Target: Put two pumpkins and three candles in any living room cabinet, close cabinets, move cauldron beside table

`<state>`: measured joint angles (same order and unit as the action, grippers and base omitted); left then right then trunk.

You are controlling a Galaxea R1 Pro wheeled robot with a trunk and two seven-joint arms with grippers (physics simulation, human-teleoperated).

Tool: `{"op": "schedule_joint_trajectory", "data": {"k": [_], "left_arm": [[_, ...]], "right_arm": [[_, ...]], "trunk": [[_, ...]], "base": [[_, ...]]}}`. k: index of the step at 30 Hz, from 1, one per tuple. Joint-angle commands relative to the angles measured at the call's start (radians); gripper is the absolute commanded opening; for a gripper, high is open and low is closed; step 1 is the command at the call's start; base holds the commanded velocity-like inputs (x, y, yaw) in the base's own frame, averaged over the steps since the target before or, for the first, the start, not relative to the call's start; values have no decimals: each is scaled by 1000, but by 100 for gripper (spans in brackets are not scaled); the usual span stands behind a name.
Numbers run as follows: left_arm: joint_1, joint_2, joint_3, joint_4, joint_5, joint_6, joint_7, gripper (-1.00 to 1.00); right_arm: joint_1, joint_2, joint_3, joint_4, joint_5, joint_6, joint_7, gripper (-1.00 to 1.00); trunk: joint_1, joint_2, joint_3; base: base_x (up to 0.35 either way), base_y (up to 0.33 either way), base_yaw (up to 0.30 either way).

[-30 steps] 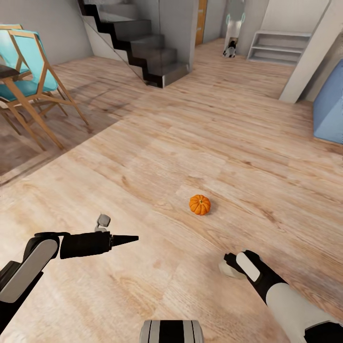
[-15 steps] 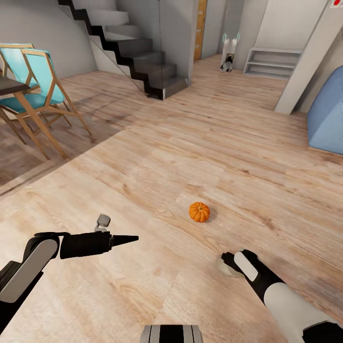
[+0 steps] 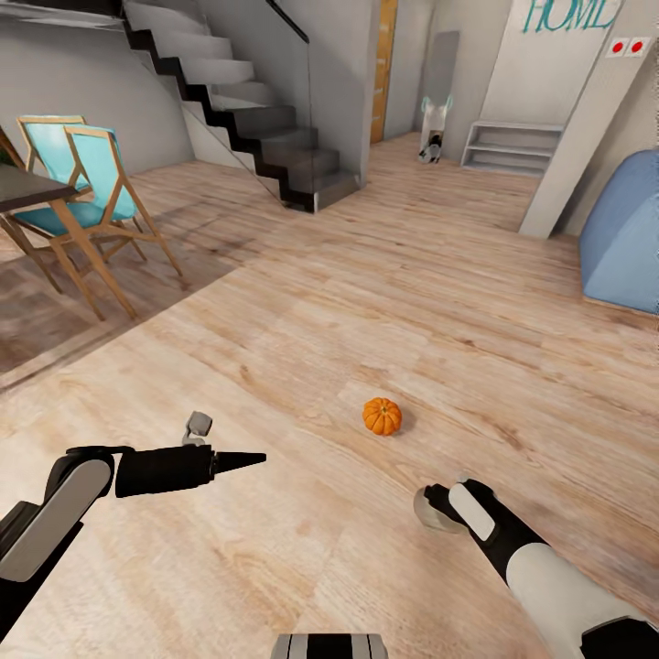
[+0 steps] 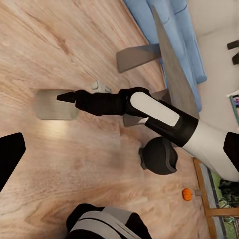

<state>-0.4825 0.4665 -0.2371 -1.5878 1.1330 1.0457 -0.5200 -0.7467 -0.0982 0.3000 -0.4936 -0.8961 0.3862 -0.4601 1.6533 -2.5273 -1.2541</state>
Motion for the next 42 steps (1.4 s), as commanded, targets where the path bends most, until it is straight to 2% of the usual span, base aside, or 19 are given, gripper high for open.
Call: {"op": "schedule_joint_trajectory", "data": {"k": [1, 7, 16, 27, 31, 37, 42], "left_arm": [[-1, 1, -1, 0, -5, 2, -6, 100], [-1, 0, -1, 0, -5, 2, -6, 100], [-1, 0, -1, 0, -5, 2, -6, 100], [-1, 0, -1, 2, -7, 2, -6, 100], [-1, 0, -1, 2, -9, 2, -5, 100], [-1, 0, -1, 2, -11, 2, -5, 100], [-1, 0, -1, 2, -13, 2, -5, 100]], "right_arm": [[0, -2, 8, -2, -8, 3, -8, -100], [0, -1, 18, -6, -8, 3, -6, -100], [0, 25, 56, -18, -7, -54, -6, -100], [0, 37, 63, -59, -9, -57, -6, -100], [0, 40, 79, -73, -10, -49, -3, -100], [0, 45, 83, -84, -10, -27, 71, -100], [0, 38, 78, -99, -11, 57, 126, -100]], "trunk": [[-1, 0, 3], [-3, 1, 26], [-7, 3, 61], [-12, 6, 104], [-14, 7, 119], [-17, 8, 142], [-19, 10, 162]], "base": [[-36, 4, 0], [-13, 2, 0], [-1, 0, 0], [0, 0, 0], [0, 0, 0], [0, 0, 0], [0, 0, 0]]}}
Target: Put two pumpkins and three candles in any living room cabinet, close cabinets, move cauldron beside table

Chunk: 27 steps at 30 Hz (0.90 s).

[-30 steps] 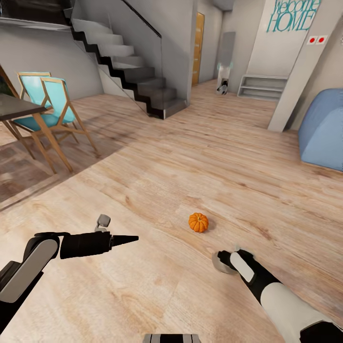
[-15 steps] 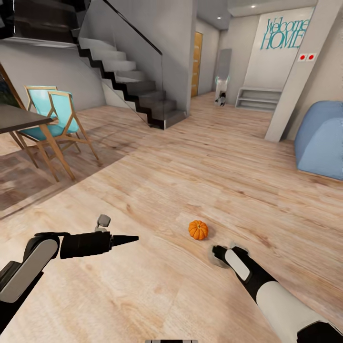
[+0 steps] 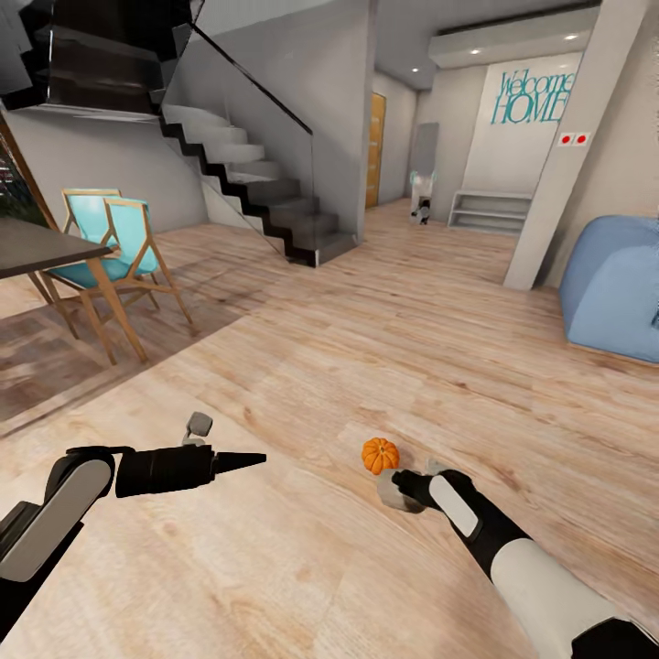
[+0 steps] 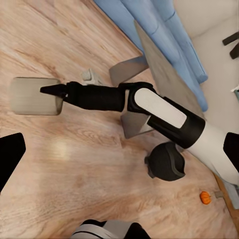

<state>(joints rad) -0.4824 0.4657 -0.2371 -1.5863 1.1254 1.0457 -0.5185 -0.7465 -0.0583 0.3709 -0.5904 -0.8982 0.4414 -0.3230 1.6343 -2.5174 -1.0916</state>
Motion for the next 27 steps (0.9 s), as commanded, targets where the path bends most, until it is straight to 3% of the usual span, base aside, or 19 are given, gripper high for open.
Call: {"op": "schedule_joint_trajectory", "data": {"k": [1, 6, 13, 20, 27], "left_arm": [[-1, 1, -1, 0, -5, 2, -6, 100], [-1, 1, -1, 0, -6, 2, -5, 100], [-1, 1, -1, 1, -8, 2, -3, 100], [-2, 0, -1, 4, -11, 2, 3, 100], [-2, -1, -1, 5, -13, 2, 7, 100]], "right_arm": [[-1, -3, 6, -6, -10, 15, -5, -100], [-7, -4, 4, -13, -16, 36, -2, -100], [-26, 3, 3, -25, -21, 138, -16, -100], [-35, 11, 2, -36, -26, 164, -119, -100], [-36, 36, 2, -38, -27, 167, -283, -100]], "trunk": [[-1, 0, 3], [-3, 1, 22], [-6, 3, 49], [-9, 4, 76], [-12, 6, 104]], "base": [[0, 0, 0], [0, 0, 0], [0, 0, 0], [0, 0, 0], [0, 0, 0]]}}
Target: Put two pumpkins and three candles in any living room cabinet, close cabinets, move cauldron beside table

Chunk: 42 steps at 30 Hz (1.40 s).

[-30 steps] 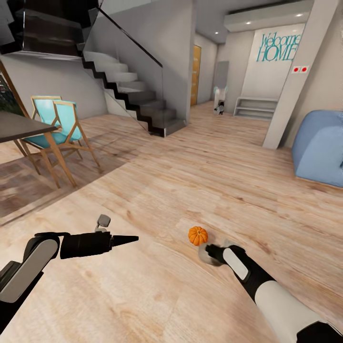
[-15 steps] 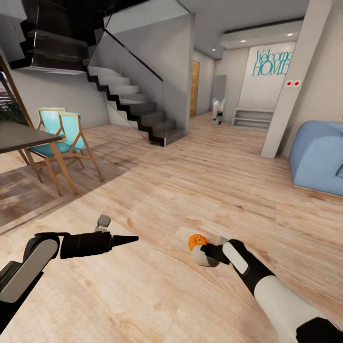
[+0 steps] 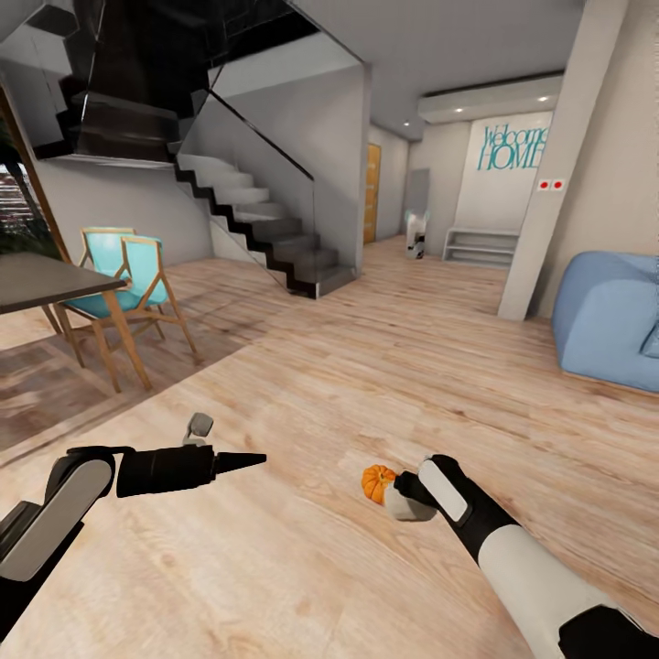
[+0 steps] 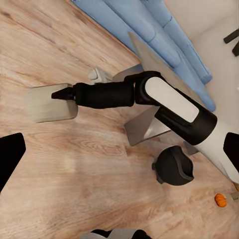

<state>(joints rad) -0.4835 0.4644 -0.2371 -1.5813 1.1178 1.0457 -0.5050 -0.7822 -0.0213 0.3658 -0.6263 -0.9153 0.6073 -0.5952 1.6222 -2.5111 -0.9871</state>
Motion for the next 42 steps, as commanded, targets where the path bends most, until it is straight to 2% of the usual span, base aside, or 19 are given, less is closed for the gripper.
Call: {"op": "schedule_joint_trajectory", "data": {"k": [1, 4, 9, 16, 22, 27, 29, 32, 42], "left_arm": [[-1, 1, -1, 0, -5, 1, -6, 100], [-1, 0, -1, 1, -6, 1, -6, 100], [-1, 0, -1, 1, -6, 1, -6, 100], [-1, 0, -1, 1, -5, 1, -5, 100], [-1, 1, -1, 15, -4, 1, -4, 100], [-1, 2, -1, 26, -4, 1, -4, 100], [-1, 2, -1, 27, -4, 1, -4, 100], [-1, 2, -1, 27, -4, 1, -5, 100], [-1, 2, 0, 31, 2, 1, -6, 100]], "right_arm": [[-1, 3, 7, -2, -10, 1, -25, -100], [-12, 33, 7, -2, -11, 19, -116, -100], [-18, 54, 6, -3, -10, 62, -158, -100], [-21, 69, 7, -2, -11, 81, -166, -100], [-22, 78, 6, -4, -12, 142, -164, -100], [-22, 81, 5, -22, -24, 159, -161, -100], [-22, 80, 5, -25, -44, 160, -162, -100], [-22, 80, 6, -28, -65, 161, -162, -100], [-22, 80, 7, -30, -77, 161, -161, -100]], "trunk": [[-1, 0, 3], [-2, 1, 15], [-4, 2, 34], [-7, 3, 61], [-10, 5, 84], [-12, 6, 103], [-13, 6, 111], [-13, 6, 111], [-13, 6, 112]], "base": [[0, 0, 0], [0, 0, 0], [0, 0, 0], [0, 0, 0], [0, 0, 0], [0, 0, 0], [0, 0, 0], [0, 0, 0], [0, 51, -58]]}}
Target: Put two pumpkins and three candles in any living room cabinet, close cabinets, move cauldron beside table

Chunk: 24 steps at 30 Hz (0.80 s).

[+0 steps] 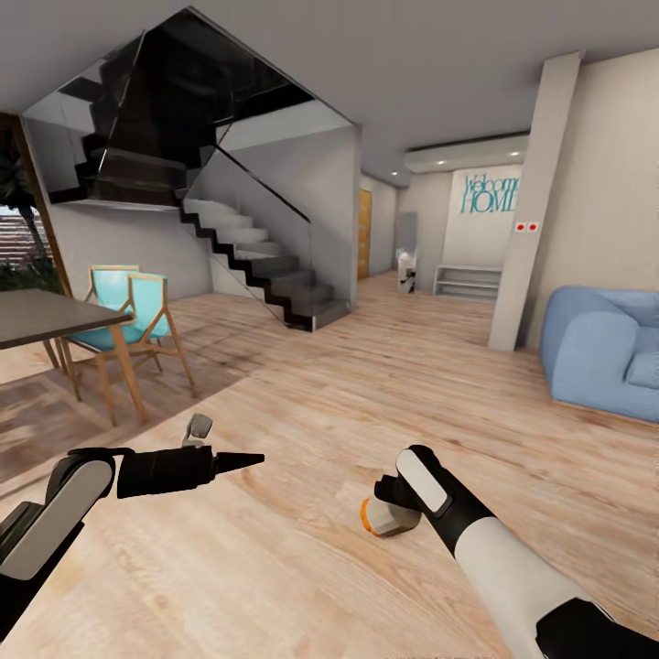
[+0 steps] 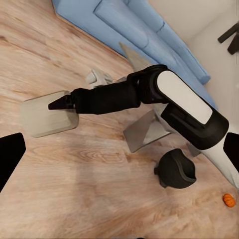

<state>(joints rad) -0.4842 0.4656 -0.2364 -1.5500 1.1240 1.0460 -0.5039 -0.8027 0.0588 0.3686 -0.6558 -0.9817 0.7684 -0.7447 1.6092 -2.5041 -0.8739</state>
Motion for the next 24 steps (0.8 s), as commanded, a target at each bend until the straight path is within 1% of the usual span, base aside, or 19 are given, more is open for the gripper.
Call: {"op": "schedule_joint_trajectory", "data": {"k": [1, 5, 10, 24], "left_arm": [[-1, 1, 0, 1, -5, 1, -7, 100], [-1, 1, 0, 2, -5, 1, -7, 100], [-1, 1, 0, 2, -7, 1, -8, 100], [-1, 1, 0, 2, -7, 1, -8, 100]], "right_arm": [[-1, 0, 4, -1, -10, 0, -11, -100], [-1, -1, 4, -1, -11, 0, -10, -100], [-1, -1, 4, -1, -11, 0, -10, -100], [-1, 1, 4, -1, -13, 0, -8, -100]], "trunk": [[0, -1, -1], [0, -1, 1], [0, -1, 3], [0, -1, 10]], "base": [[-5, 213, -213], [-62, 253, -246], [-143, 279, -267], [-205, 274, -273]]}}
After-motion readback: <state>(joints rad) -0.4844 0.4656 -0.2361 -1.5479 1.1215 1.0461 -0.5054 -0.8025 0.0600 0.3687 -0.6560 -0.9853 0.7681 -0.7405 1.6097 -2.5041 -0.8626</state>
